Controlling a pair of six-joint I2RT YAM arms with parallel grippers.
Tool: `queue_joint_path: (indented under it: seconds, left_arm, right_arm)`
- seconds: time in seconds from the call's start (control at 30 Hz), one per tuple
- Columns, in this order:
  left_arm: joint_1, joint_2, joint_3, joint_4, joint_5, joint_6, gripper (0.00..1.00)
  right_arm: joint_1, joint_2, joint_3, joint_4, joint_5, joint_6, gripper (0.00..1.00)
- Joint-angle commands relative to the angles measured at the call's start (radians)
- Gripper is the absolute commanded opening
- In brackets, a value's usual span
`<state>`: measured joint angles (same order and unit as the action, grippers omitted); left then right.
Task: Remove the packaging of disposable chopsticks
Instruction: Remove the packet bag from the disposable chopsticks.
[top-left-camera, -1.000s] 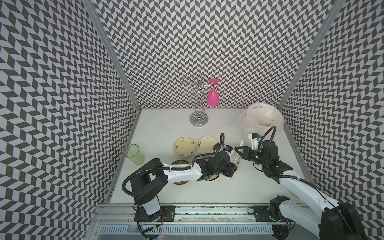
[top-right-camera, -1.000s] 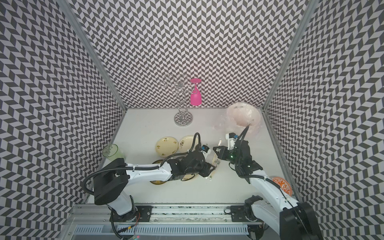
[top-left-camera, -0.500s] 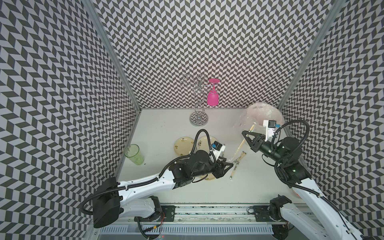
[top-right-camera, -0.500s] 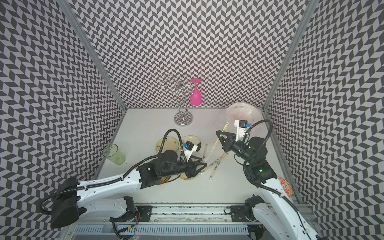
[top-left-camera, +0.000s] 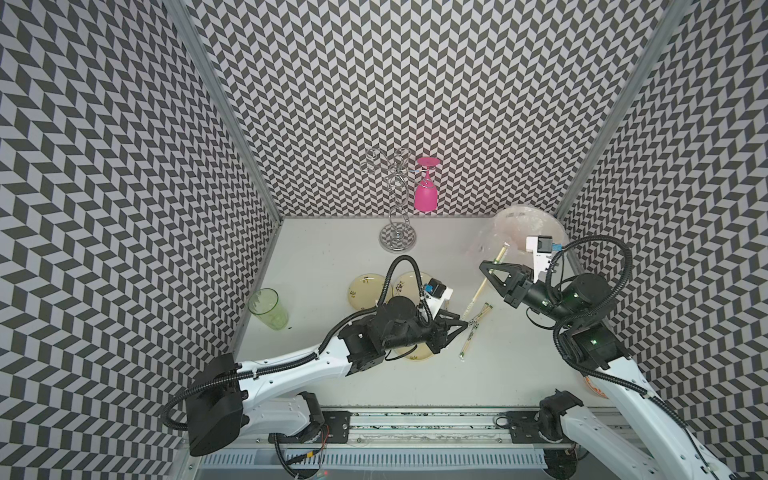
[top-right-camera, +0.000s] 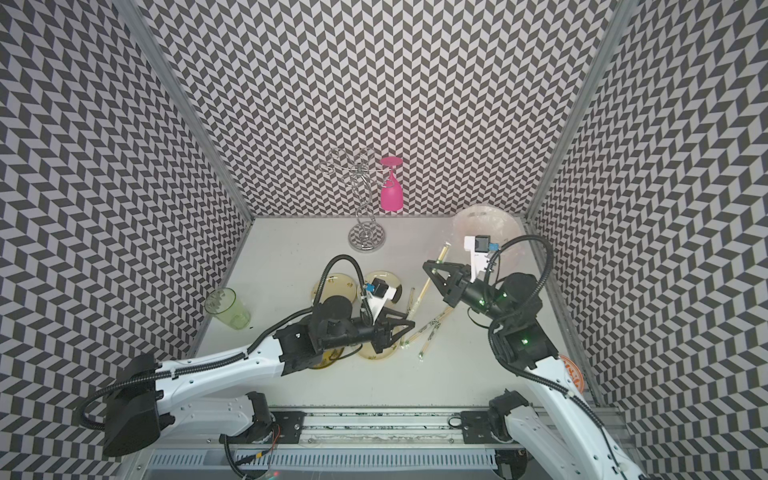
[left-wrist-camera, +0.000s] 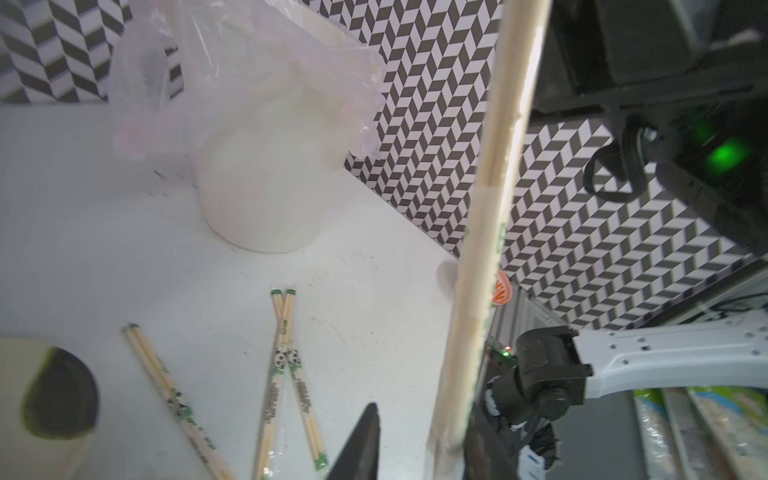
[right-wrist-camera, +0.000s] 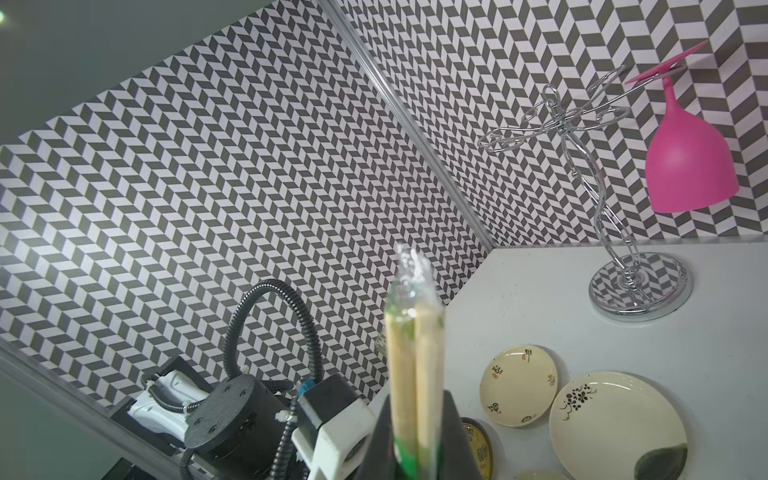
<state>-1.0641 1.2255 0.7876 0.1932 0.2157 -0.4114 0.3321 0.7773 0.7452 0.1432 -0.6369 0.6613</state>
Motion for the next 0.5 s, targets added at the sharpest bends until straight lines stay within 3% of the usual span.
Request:
queue_joint_path:
  seconds: [0.0,0.1,0.37,0.47]
  left_arm:
    - [0.004,0.002,0.014,0.04,0.04,-0.011,0.15]
    - [0.003,-0.007,-0.008,0.05,0.035,-0.029,0.04]
    - [0.001,-0.068,-0.066,0.075,-0.013,-0.04,0.0]
    - [0.011,-0.079,-0.052,-0.002,-0.12,-0.077,0.0]
  right_arm:
    - [0.006,-0.024,0.028,0.052,-0.022,0.021,0.0]
    - [0.005,-0.034,0.026,0.061,-0.021,0.023,0.0]
    - [0.007,-0.041,0.031,0.025,0.01,-0.008,0.0]
    - [0.02,-0.049,0.027,0.047,-0.031,-0.032,0.0]
